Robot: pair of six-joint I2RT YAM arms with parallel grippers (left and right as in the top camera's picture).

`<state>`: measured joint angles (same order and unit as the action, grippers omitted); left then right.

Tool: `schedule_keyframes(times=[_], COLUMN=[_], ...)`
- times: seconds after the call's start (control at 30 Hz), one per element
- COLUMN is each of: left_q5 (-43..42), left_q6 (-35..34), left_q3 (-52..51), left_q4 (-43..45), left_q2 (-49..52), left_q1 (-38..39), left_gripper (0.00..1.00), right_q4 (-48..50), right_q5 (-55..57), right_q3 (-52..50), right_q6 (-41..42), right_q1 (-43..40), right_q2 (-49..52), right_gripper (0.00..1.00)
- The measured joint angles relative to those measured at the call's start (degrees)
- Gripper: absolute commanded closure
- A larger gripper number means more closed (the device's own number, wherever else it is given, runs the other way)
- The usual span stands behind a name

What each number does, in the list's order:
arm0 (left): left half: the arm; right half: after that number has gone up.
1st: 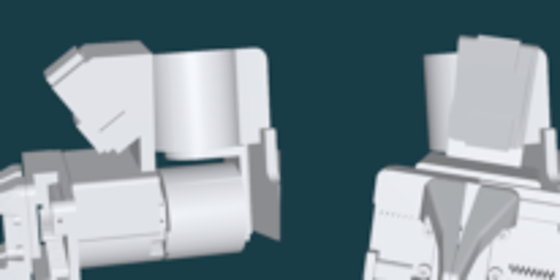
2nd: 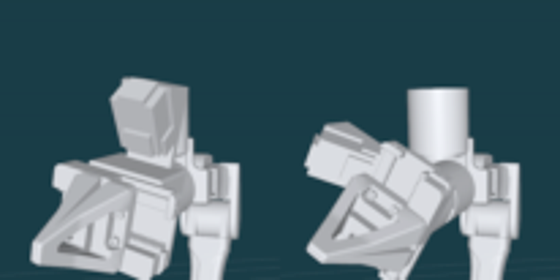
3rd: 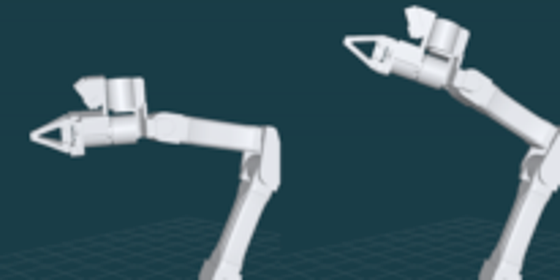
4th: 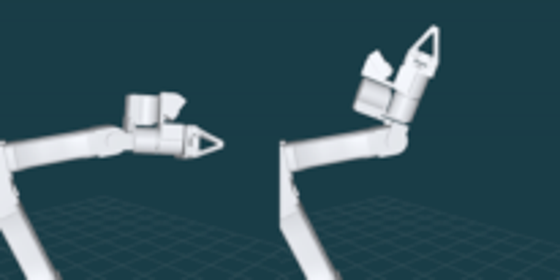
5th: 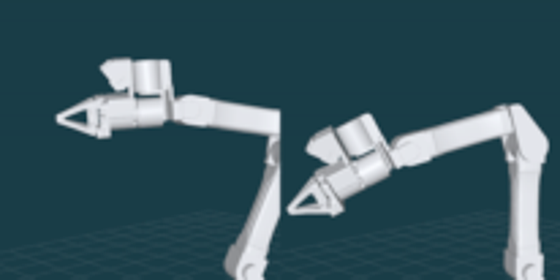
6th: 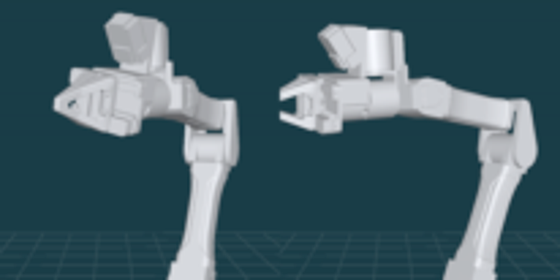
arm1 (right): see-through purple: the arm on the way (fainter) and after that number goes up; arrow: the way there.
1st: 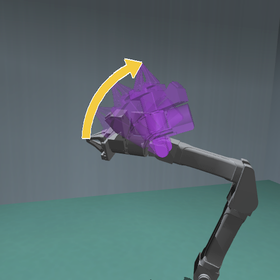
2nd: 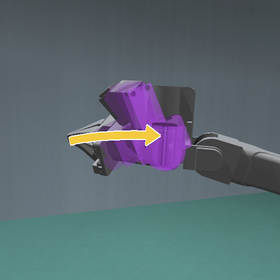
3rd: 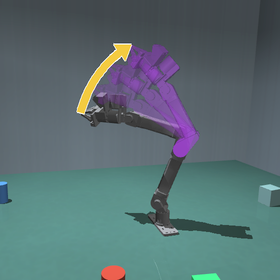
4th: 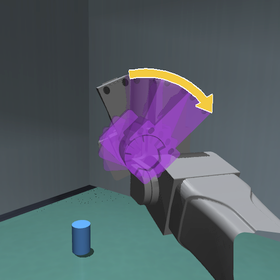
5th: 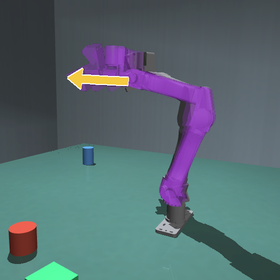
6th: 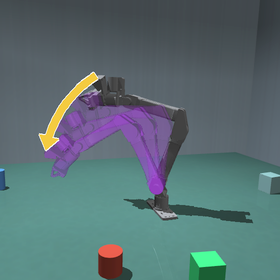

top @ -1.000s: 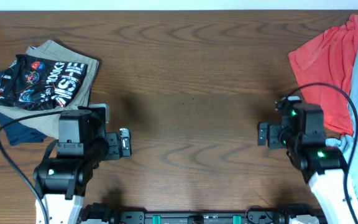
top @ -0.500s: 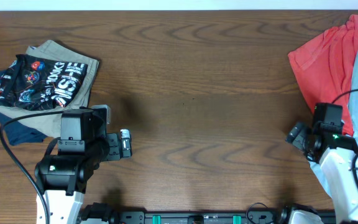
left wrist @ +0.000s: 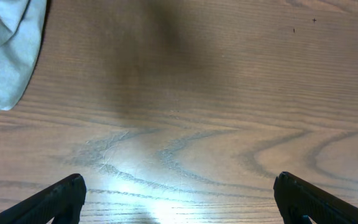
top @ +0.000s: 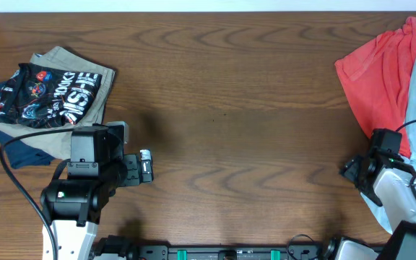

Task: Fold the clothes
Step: 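Reach the right gripper to the light-blue shirt on the right pile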

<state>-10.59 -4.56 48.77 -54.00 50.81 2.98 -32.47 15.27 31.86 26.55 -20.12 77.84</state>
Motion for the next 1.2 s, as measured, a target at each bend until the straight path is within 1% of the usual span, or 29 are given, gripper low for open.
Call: schedule_keyframes(times=[0.13, 0.17, 0.2, 0.23, 0.27, 0.3, 0.37, 0.4, 0.47, 0.63, 0.7, 0.83, 0.93, 1.0, 1.1, 1.2], left_q5=[0.0, 0.0, 0.0, 0.0, 0.0, 0.0, 0.0, 0.0, 0.0, 0.0, 0.0, 0.0, 0.0, 0.0, 0.0, 0.0], left_q6=[0.0, 0.0, 0.0, 0.0, 0.0, 0.0, 0.0, 0.0, -0.1, -0.1, -0.1, -0.1, -0.1, -0.1, -0.1, -0.1], left_q3=[0.0, 0.0, 0.0, 0.0, 0.0, 0.0, 0.0, 0.0, 0.0, 0.0, 0.0, 0.0, 0.0, 0.0, 0.0, 0.0], left_q4=[0.0, 0.0, 0.0, 0.0, 0.0, 0.0, 0.0, 0.0, 0.0, 0.0, 0.0, 0.0, 0.0, 0.0, 0.0, 0.0], left_q2=[0.0, 0.0, 0.0, 0.0, 0.0, 0.0, 0.0, 0.0, 0.0, 0.0, 0.0, 0.0, 0.0, 0.0, 0.0, 0.0], left_q1=[0.0, 0.0, 0.0, 0.0, 0.0, 0.0, 0.0, 0.0, 0.0, 0.0, 0.0, 0.0, 0.0, 0.0, 0.0, 0.0], left_gripper=[0.02, 0.02, 0.02, 0.02, 0.02, 0.02, 0.02, 0.02, 0.02, 0.02, 0.02, 0.02, 0.02, 0.02, 0.02, 0.02], right_q4=[1.9, 2.8, 3.5, 3.9, 4.3, 4.4, 4.7, 4.8, 4.9, 4.7, 3.3, -3.4, -8.5, -12.1, -17.8, -21.3], right_q5=[-0.2, -0.2, -0.2, -0.2, -0.2, -0.2, 0.0, 0.0, 0.0, -1.4, -3.5, -12.7, -18.2, -20.9, -23.1, -24.2], right_q3=[-0.7, -1.0, -1.3, -1.6, -1.8, -2.1, -2.6, -2.8, -3.0, -3.0, -2.3, 0.9, 6.3, 12.1, 20.4, 25.7], right_q6=[0.2, 0.2, 0.2, 0.1, 0.3, 0.3, 0.4, 0.5, 0.6, 0.6, 0.6, 0.5, -0.5, -2.0, -5.4, -8.2], right_q1=[-2.0, -2.7, -3.6, -4.6, -5.6, -6.4, -7.8, -8.1, -8.2, -8.9, -9.3, -9.3, -9.3, -9.3, -9.3, -9.3], right_q2=[0.3, 0.3, 0.2, 0.2, 0.1, 0.0, -0.3, -0.4, -0.4, -0.6, -0.7, -0.9, -1.8, -2.8, -4.1, -4.9], right_gripper=[0.27, 0.3, 0.36, 0.44, 0.55, 0.62, 0.76, 0.8, 0.98, 0.99, 0.99, 0.99, 0.99, 0.99, 0.99, 0.99])
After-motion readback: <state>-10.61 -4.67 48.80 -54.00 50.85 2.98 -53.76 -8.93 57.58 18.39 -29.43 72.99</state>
